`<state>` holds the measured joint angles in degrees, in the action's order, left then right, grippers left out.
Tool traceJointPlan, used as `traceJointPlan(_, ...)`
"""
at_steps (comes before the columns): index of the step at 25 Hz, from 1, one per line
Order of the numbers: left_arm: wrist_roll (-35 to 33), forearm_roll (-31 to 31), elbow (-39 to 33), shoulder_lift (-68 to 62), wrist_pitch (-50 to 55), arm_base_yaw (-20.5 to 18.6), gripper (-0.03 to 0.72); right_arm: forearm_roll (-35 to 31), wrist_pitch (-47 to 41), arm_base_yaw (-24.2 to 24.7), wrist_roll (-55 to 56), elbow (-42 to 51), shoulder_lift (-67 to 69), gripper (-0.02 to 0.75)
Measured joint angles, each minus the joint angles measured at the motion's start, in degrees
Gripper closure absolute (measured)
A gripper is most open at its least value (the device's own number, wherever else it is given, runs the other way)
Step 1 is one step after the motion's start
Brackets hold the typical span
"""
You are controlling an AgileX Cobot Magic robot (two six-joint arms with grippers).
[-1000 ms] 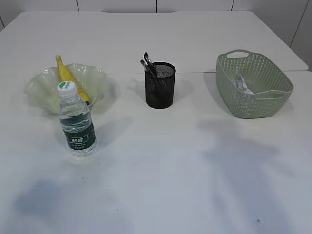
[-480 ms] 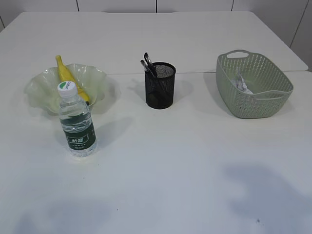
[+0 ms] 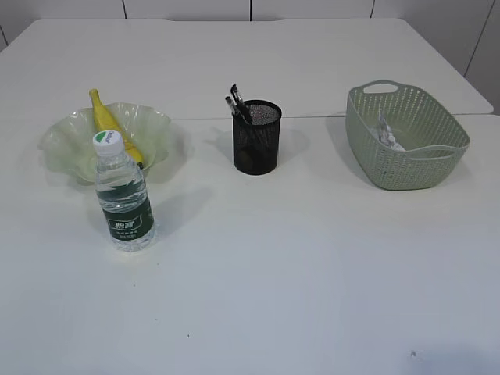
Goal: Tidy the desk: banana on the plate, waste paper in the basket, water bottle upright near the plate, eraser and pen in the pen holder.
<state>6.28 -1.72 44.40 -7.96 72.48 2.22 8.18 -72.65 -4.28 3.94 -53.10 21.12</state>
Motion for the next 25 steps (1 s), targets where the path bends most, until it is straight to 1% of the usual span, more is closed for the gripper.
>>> traceJointPlan(9, 0.0, 0.0, 0.0, 7.6, 0.0, 0.0, 0.202, -0.2, -0.4, 0.0, 0.1, -0.1, -13.1, 0.425)
traceJointPlan(15, 0.0, 0.1, 0.1, 7.6, 0.0, 0.0, 0.202, -7.6, -0.6, 0.0, 0.2, -0.2, -20.1, 0.425)
traceJointPlan(19, 0.0, 0.1, 0.1, 7.6, 0.0, 0.0, 0.204, -9.1, -0.9, 0.0, 0.0, -0.2, -22.4, 0.425)
traceJointPlan(22, 0.0, 0.1, -1.7, 7.6, 0.0, 0.0, 0.204, -9.2, -0.9, 0.0, -2.8, -0.2, -22.5, 0.425)
traceJointPlan(25, 0.0, 0.6, -5.7, 7.6, 0.0, 0.0, 0.205, -9.5, -0.9, 0.0, -5.3, 0.0, -22.5, 0.425)
